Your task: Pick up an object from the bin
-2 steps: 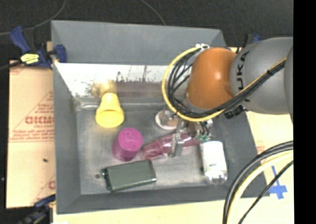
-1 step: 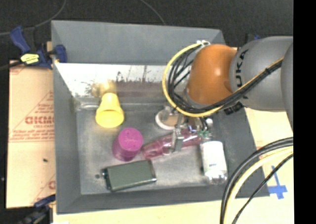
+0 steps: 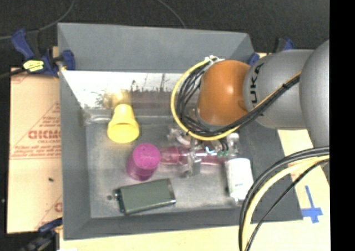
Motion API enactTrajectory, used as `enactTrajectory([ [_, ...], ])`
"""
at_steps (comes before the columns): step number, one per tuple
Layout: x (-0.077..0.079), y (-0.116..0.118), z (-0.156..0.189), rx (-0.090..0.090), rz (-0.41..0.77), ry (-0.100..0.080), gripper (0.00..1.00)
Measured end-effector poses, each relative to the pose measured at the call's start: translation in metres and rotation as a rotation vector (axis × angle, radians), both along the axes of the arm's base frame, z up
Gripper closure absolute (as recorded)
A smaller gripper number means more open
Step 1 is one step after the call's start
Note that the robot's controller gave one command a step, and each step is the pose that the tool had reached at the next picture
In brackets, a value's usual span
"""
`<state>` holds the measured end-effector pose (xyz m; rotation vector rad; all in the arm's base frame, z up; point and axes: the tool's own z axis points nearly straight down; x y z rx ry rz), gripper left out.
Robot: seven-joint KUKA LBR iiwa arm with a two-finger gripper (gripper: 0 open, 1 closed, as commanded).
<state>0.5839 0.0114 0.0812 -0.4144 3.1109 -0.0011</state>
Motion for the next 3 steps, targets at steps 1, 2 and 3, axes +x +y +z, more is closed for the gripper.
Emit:
enactTrajectory([
  [1, -0.0119, 0.0269, -0.0109, 0.000, 0.205, -0.003, 1.00],
  [2, -0.0119, 0.0269, -0.0109, 0.001, 0.203, -0.003, 1.00],
  [3, -0.0101, 0.0197, -0.0101, 0.000, 0.232, -0.006, 1.00],
])
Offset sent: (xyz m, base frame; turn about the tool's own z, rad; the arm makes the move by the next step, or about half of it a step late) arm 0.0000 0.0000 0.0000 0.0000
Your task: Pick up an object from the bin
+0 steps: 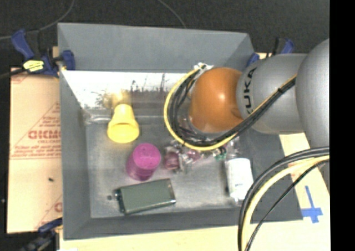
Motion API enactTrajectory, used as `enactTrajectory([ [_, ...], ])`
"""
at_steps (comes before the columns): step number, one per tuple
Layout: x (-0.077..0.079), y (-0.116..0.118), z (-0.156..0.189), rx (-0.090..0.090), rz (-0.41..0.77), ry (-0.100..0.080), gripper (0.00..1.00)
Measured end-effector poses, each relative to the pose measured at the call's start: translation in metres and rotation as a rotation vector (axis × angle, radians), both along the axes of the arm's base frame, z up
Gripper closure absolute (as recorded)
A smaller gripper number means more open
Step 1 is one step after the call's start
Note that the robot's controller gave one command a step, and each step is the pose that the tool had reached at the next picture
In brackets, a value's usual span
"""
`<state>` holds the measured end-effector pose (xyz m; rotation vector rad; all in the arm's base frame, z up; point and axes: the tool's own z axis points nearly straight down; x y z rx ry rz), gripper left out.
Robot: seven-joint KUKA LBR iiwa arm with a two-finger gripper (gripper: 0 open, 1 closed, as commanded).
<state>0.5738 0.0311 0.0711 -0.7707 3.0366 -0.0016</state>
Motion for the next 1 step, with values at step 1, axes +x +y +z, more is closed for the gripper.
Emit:
enactTrajectory([
  [1, 0.0069, 0.0053, -0.0010, 0.001, 0.011, 0.000, 1.00],
])
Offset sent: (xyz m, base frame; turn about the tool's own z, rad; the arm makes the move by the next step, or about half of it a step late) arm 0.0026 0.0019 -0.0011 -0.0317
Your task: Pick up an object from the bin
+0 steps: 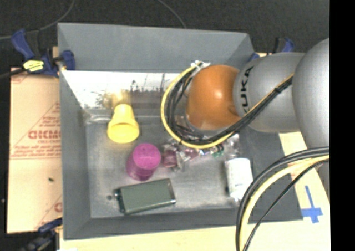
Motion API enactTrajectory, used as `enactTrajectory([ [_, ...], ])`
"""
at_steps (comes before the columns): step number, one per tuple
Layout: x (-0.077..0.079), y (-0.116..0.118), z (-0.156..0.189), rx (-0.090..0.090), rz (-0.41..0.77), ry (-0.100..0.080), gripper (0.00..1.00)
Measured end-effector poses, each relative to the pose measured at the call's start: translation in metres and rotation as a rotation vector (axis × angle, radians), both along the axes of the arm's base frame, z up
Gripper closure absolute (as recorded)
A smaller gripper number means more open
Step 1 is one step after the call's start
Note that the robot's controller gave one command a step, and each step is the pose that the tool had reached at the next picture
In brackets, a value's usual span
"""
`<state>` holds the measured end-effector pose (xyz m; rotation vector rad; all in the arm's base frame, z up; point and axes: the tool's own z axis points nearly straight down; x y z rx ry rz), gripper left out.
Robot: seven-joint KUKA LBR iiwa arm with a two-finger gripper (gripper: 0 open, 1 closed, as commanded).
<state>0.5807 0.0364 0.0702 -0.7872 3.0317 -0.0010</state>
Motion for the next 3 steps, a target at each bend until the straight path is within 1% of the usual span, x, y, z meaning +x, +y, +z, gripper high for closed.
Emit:
enactTrajectory([
  [1, -0.003, -0.003, 0.000, -0.001, 0.014, 0.001, 1.00],
  [2, -0.003, 0.001, 0.000, -0.001, 0.025, 0.000, 1.00],
  [3, 0.007, -0.009, 0.000, -0.001, 0.064, 0.001, 1.00],
])
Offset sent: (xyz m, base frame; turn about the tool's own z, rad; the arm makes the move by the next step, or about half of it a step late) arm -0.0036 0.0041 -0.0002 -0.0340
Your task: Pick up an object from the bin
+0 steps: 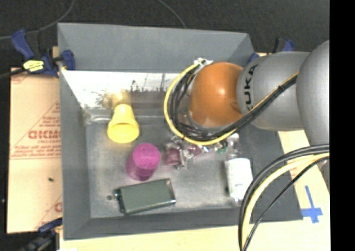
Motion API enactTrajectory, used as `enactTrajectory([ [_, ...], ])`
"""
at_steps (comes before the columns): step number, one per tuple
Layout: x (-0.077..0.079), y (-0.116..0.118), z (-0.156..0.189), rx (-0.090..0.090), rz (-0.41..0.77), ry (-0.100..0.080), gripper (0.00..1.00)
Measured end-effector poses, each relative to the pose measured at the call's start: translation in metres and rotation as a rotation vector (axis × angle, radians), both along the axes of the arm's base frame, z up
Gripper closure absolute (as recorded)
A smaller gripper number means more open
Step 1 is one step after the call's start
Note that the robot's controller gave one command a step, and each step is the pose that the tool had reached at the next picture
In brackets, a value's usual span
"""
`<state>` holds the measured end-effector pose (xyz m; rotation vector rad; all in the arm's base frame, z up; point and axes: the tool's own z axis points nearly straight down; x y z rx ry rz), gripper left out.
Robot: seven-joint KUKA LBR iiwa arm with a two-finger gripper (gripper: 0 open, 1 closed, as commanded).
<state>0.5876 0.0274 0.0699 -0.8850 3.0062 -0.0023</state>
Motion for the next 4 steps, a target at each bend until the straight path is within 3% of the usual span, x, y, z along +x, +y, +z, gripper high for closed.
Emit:
enactTrajectory([
  [3, -0.012, 0.015, 0.000, 0.000, 0.066, 0.002, 1.00],
  [4, -0.001, 0.027, 0.001, -0.001, 0.062, 0.000, 1.00],
])
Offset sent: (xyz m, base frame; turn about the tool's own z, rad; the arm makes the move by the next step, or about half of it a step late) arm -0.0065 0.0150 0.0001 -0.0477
